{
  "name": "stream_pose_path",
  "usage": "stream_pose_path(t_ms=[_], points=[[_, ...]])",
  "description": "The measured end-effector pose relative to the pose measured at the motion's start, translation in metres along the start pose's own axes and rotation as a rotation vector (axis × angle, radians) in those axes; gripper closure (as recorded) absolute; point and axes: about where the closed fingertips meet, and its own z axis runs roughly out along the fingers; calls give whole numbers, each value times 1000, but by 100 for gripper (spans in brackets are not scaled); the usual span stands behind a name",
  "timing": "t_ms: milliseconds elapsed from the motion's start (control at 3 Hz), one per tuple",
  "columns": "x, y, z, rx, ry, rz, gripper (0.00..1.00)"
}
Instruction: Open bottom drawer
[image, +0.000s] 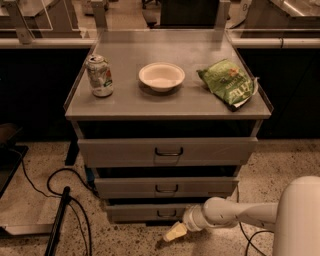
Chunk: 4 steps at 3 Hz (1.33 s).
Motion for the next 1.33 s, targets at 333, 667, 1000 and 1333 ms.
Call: stream_pose_path(t_ms=[333,667,1000,1333], points=[[4,-12,13,3,3,8,0],[6,-21,24,1,4,7,0],[-3,-35,44,-3,-4,-12,0],[-7,-47,64,-8,6,-24,0]])
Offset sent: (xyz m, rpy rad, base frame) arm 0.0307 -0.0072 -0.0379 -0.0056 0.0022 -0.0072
